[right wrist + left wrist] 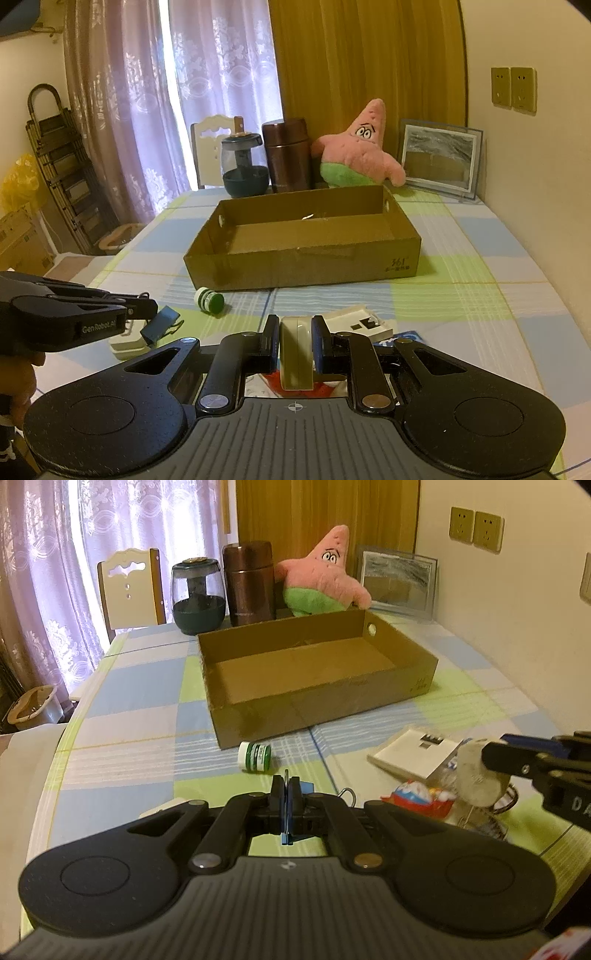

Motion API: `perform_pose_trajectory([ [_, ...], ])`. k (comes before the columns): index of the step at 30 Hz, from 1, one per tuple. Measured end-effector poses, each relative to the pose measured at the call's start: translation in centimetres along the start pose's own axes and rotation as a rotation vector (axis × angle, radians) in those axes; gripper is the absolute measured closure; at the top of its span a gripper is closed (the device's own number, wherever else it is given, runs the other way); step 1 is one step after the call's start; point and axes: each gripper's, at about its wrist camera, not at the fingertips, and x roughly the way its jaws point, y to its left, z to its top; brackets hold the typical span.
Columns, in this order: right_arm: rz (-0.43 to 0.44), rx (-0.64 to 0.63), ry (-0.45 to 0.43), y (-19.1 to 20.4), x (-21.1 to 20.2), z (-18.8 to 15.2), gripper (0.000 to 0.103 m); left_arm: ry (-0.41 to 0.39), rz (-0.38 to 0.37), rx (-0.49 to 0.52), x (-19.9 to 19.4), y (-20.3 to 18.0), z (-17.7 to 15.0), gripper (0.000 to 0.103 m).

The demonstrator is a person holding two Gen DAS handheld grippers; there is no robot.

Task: Organize rigid objects
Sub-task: 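Carry the white cube and blue clip over the cardboard box with both tools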

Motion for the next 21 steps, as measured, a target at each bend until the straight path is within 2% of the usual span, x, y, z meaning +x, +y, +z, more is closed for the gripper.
perform_pose_trajectory([
  [11,0.001,0.001,0.019,-0.6,0.7,1.9,0.089,0.008,-0.021,-0.019,0.1,0.0,2.3,0.103],
  [21,0.001,-0.009,0.018,-1.8,2.6,5.4,0.089,0.027,-0.052,-0.038,1.6,0.3,4.5,0.103],
])
